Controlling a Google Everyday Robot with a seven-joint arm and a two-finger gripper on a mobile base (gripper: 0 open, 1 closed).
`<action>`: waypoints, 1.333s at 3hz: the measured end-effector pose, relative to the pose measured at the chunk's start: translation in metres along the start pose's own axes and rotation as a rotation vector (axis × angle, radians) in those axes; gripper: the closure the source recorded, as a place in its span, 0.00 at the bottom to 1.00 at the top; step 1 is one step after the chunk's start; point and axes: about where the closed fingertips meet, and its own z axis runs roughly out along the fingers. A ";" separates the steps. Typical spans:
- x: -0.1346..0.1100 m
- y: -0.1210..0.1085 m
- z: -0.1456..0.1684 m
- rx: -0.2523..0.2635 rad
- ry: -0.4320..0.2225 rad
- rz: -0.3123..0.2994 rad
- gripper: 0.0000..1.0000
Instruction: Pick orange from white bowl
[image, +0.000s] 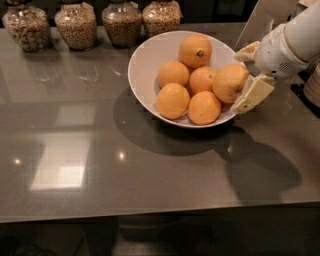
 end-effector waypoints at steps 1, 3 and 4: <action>0.000 0.000 0.007 -0.011 -0.006 0.006 0.17; -0.001 -0.001 0.015 -0.026 -0.015 0.015 0.59; -0.002 0.000 0.016 -0.030 -0.018 0.019 0.82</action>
Offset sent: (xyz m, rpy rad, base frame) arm 0.0118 0.0099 -0.0182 0.0346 0.0341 0.0059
